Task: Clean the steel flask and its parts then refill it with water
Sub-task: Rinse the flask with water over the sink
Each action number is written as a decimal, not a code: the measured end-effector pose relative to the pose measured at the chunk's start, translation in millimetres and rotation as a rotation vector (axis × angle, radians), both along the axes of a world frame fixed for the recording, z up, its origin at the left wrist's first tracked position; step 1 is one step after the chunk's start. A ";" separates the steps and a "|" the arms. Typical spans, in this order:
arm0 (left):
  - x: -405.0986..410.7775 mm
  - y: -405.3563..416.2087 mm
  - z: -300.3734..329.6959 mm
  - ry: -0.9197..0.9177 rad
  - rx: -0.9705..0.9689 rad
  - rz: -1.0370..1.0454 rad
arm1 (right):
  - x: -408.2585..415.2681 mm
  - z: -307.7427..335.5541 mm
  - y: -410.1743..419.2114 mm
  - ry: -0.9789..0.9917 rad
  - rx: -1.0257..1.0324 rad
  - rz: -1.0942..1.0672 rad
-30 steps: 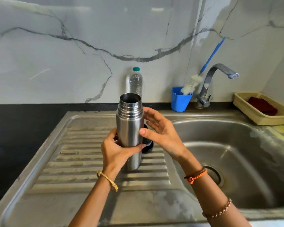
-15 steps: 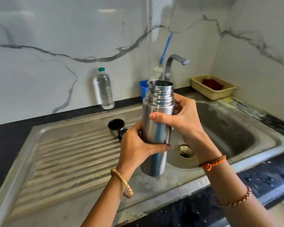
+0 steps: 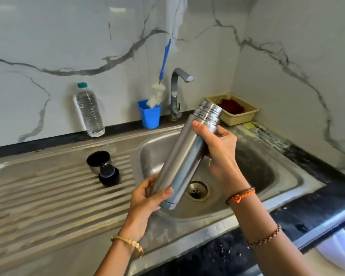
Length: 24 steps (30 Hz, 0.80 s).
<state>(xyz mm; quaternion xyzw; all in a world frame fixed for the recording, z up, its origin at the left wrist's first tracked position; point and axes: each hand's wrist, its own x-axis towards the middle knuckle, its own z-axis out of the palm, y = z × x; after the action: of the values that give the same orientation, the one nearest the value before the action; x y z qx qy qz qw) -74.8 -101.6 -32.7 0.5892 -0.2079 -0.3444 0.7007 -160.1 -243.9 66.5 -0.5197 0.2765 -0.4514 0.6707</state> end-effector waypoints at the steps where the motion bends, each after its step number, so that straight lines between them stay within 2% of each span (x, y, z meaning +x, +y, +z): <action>1: -1.1 -5.1 0.2 0.028 -0.011 0.023 | 1.9 -1.7 -6.5 0.013 0.045 -0.004; 5: -1.4 -24.9 6.7 0.144 -0.052 0.207 | 11.7 -8.4 -29.6 0.030 0.269 0.017; 9: 3.4 -32.3 14.0 0.142 -0.019 0.339 | 19.1 -17.6 -42.3 0.090 0.437 0.007; 17: 22.0 -15.8 13.8 0.098 0.122 0.463 | 37.6 -43.5 -31.9 0.162 0.604 0.086; 24: 29.0 5.0 12.2 0.074 0.144 0.461 | 48.4 -53.6 -14.8 0.173 0.644 0.077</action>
<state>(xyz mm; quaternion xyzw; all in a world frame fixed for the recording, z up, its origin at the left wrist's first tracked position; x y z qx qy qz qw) -45.8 -96.5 -20.5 0.6565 -0.0169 -0.2108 0.7241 -111.7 -258.7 13.0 -0.3274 0.4410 -0.2694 0.7910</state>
